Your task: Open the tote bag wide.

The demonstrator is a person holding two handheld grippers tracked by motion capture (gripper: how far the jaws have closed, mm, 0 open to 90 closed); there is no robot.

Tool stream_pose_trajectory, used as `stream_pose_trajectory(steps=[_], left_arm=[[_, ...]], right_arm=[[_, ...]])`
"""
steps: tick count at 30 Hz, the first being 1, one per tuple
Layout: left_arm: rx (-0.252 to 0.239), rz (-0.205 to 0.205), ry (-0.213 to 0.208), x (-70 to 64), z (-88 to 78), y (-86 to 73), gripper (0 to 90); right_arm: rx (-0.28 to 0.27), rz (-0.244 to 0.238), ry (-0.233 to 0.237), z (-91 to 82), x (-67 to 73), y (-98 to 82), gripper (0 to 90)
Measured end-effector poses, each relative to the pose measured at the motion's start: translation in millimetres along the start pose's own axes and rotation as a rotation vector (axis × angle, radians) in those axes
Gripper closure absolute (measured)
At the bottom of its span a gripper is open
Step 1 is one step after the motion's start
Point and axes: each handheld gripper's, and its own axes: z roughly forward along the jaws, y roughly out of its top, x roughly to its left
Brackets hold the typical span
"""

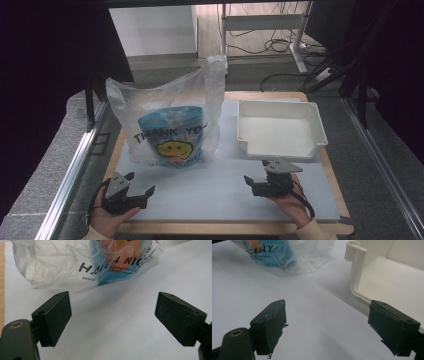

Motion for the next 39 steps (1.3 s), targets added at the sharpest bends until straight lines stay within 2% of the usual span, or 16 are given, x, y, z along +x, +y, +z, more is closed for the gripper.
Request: stream_pose_trajectory(steps=[3, 9, 13, 17, 20, 25, 29, 35, 37, 39], left_arm=[[0.003, 0.014, 0.025, -1.8, -3.0, -3.7, 13.4], [0.007, 0.004, 0.026, -1.5, -8.9, -5.6, 15.0], [0.012, 0.015, 0.041, -3.6, -10.5, -5.3, 14.5], [0.012, 0.015, 0.036, -5.9, -10.5, -1.3, 14.7], [0.001, -0.008, 0.003, -3.2, -6.7, 4.8, 15.2], [-0.013, -0.022, 0.002, -2.2, -6.3, 4.9, 14.7], [-0.044, -0.023, 0.037, 1.0, -9.9, 5.1, 14.2], [-0.060, -0.049, 0.020, 6.8, -18.7, 8.6, 18.2], [-0.067, -0.048, 0.027, 9.1, -22.3, 11.6, 18.8], [-0.066, -0.064, 0.025, 11.3, -25.1, 14.8, 19.1]], right_arm=[[0.018, -0.018, 0.008, 4.1, 2.3, -2.8, 15.6], [0.034, -0.041, 0.024, 6.9, 9.7, -5.8, 16.5], [0.046, -0.063, -0.005, 5.4, 13.8, -4.8, 18.3], [0.047, -0.051, -0.011, 5.4, 12.2, -4.9, 18.8], [0.041, -0.039, -0.005, 3.0, 9.6, -6.7, 19.1], [0.029, -0.039, -0.007, -2.6, 7.7, -10.5, 19.1], [0.020, -0.022, -0.016, -3.8, 5.3, -9.2, 19.9], [-0.001, -0.006, -0.016, -6.6, 3.9, -5.1, 22.1], [0.004, 0.000, -0.011, -5.6, 3.8, -5.0, 22.1], [0.012, 0.000, -0.006, -4.0, 4.2, -5.1, 22.1]])
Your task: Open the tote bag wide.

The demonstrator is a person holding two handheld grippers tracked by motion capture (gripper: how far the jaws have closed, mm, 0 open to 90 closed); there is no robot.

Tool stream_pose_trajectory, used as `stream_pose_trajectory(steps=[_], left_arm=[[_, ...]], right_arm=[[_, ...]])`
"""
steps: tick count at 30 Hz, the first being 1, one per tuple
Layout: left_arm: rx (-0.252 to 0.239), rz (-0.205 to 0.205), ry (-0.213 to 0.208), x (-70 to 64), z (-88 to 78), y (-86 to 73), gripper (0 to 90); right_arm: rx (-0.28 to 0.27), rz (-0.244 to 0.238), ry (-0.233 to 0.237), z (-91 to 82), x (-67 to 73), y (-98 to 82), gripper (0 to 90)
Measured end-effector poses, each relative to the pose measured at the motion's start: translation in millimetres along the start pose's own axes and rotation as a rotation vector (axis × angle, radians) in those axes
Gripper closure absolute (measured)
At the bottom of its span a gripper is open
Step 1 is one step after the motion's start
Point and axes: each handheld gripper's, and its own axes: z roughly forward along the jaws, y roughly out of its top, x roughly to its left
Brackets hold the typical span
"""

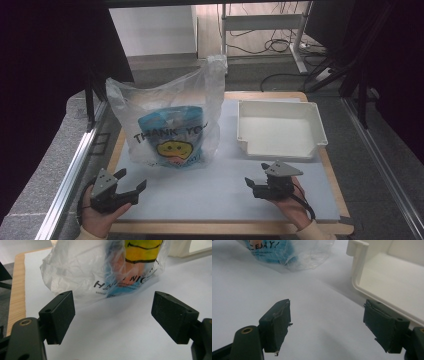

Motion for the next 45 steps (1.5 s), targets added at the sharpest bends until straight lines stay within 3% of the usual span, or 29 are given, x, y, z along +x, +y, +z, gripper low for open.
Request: stream_pose_trajectory(steps=[7, 18, 25, 37, 45], left_arm=[[-0.009, -0.022, -0.013, 3.5, -8.6, 8.2, 20.7], [-0.020, -0.007, -0.029, 7.5, -15.2, 19.6, 24.2], [-0.027, -0.025, -0.039, 14.4, -22.3, 36.3, 24.8], [-0.094, -0.034, -0.033, 26.6, -37.9, 71.3, 27.0], [-0.108, -0.048, -0.044, 27.4, -38.2, 85.3, 27.9]], right_arm=[[0.016, -0.060, 0.000, 1.5, 6.1, -0.5, 23.5], [0.033, -0.044, 0.010, 6.8, 5.2, 0.1, 24.7], [0.036, -0.024, 0.007, 2.0, 4.8, -0.8, 26.5], [0.038, -0.015, -0.013, -2.2, 2.3, -2.8, 26.4], [0.044, -0.013, -0.025, -2.6, 1.1, -3.3, 26.2]])
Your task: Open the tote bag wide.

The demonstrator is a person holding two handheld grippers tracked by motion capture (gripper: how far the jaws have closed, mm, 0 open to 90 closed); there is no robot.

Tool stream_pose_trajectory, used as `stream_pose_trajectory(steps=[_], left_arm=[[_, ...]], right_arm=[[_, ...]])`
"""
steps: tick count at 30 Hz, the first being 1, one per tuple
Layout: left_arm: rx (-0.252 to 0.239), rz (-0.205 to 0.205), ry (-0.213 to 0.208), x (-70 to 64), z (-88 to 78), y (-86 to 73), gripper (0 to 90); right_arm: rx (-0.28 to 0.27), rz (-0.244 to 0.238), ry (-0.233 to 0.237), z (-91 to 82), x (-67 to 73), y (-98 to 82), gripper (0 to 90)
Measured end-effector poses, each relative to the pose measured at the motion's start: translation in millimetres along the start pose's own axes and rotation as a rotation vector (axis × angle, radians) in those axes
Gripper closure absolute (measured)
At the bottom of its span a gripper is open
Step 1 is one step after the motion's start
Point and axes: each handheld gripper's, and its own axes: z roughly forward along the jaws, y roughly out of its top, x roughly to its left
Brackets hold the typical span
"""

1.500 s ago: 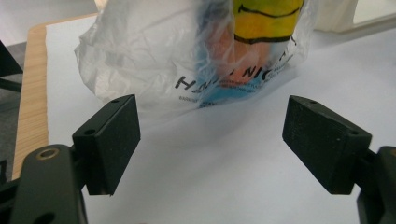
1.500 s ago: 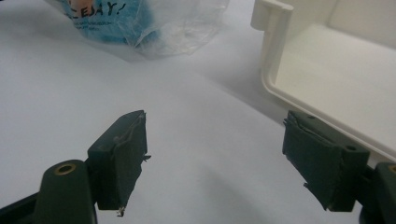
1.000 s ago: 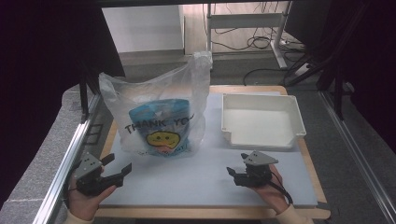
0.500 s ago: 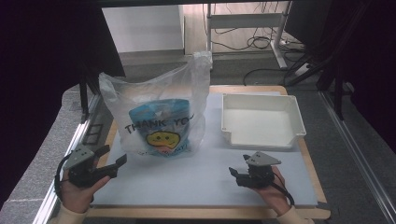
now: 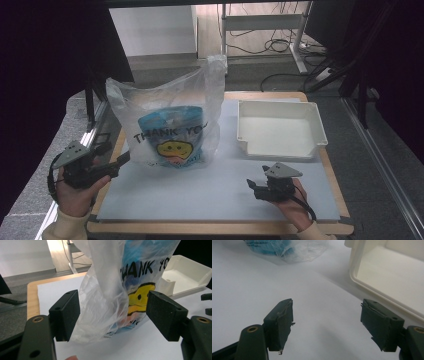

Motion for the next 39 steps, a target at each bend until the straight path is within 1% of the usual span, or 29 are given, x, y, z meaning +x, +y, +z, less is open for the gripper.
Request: stream_pose_trajectory(steps=[1, 4, 11, 14, 16, 20, 21, 23, 28, 30, 32, 34, 37, 39], left_arm=[[0.004, 0.003, 0.000, -0.8, 1.7, 2.8, 28.9], [0.007, 0.009, 0.002, -2.3, 5.3, 8.5, 29.8], [-0.007, 0.010, 0.009, -2.7, 12.9, 26.3, 33.8], [-0.011, 0.016, 0.031, -2.9, 17.1, 35.9, 36.7], [-0.008, 0.029, 0.049, -3.3, 20.3, 41.6, 39.1], [-0.016, 0.018, 0.069, -0.1, 27.7, 49.2, 44.4], [-0.018, 0.012, 0.064, 1.1, 29.1, 50.4, 45.8], [-0.021, 0.006, 0.059, 2.2, 30.9, 52.1, 52.2], [-0.038, 0.029, 0.040, -0.8, 32.4, 51.2, 77.3], [-0.043, 0.034, 0.023, -1.0, 32.3, 50.4, 83.8], [-0.049, 0.039, 0.007, -0.5, 31.8, 49.5, 87.7], [-0.060, 0.041, -0.007, 0.2, 30.8, 48.7, 89.3], [-0.064, 0.048, -0.014, 0.6, 29.5, 48.5, 89.9], [-0.070, 0.054, -0.021, 0.9, 28.4, 47.2, 89.9]], right_arm=[[-0.001, 0.005, -0.008, -0.1, -0.9, -0.1, 26.2], [0.001, 0.009, -0.012, 0.0, -2.2, -0.7, 26.2], [0.007, 0.014, -0.018, 0.7, -3.6, -1.6, 26.2], [0.011, 0.013, -0.020, 0.9, -3.7, -1.8, 26.2], [0.011, 0.013, -0.022, 1.0, -3.8, -1.9, 26.0], [0.012, 0.013, -0.027, 0.7, -4.3, -1.9, 25.8], [0.012, 0.013, -0.028, 0.8, -4.7, -2.0, 25.7], [0.016, 0.015, -0.030, 0.9, -5.4, -2.3, 25.6], [0.020, 0.012, -0.036, 1.3, -6.3, -3.2, 25.6], [0.019, 0.014, -0.040, 1.1, -6.9, -2.9, 25.6], [0.016, 0.021, -0.044, 0.7, -7.5, -2.4, 25.6], [0.016, 0.025, -0.047, 0.4, -7.8, -1.8, 25.6], [0.012, 0.024, -0.049, 0.7, -7.8, -1.1, 25.6], [0.010, 0.019, -0.040, 0.6, -6.0, 1.1, 25.6]])
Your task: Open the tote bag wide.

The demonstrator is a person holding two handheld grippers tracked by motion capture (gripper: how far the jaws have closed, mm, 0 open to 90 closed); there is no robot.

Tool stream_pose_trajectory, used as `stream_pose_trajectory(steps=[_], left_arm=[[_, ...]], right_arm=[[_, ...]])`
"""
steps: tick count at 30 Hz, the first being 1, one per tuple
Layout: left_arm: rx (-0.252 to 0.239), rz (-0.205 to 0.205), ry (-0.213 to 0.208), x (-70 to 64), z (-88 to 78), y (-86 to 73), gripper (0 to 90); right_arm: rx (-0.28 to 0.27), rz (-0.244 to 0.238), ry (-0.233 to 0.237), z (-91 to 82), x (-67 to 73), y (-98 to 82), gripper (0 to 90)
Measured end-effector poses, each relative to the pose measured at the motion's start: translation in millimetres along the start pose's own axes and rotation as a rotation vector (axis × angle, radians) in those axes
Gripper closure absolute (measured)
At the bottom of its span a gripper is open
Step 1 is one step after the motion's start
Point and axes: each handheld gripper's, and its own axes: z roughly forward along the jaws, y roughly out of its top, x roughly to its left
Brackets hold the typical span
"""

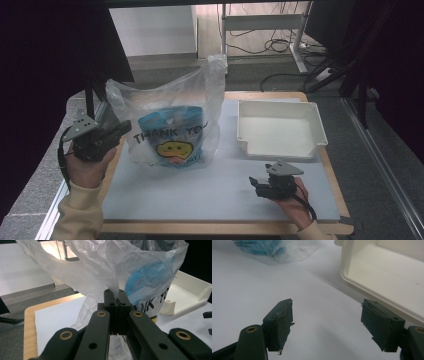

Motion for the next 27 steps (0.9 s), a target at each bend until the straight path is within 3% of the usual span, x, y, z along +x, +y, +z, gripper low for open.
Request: stream_pose_trajectory(steps=[6, 11, 16, 18, 27], left_arm=[[-0.004, 0.000, -0.026, 1.8, -1.8, -3.1, 90.0], [-0.010, -0.022, -0.043, 4.4, -0.7, -4.7, 90.0], [-0.008, -0.018, -0.041, 3.5, 0.5, -5.1, 89.9], [-0.009, -0.020, -0.042, 2.8, 0.9, -5.4, 89.9], [-0.009, -0.016, -0.046, 2.7, 0.2, -6.0, 90.0]], right_arm=[[-0.047, -0.006, 0.008, -3.6, 6.7, 14.9, 25.9], [-0.073, 0.002, 0.010, -6.6, 9.3, 25.8, 25.9], [-0.094, 0.022, 0.023, -8.4, 5.3, 35.8, 25.9], [-0.112, 0.040, 0.048, -9.6, 3.9, 44.8, 25.9], [-0.153, 0.025, 0.070, -6.8, -2.6, 80.5, 25.4]])
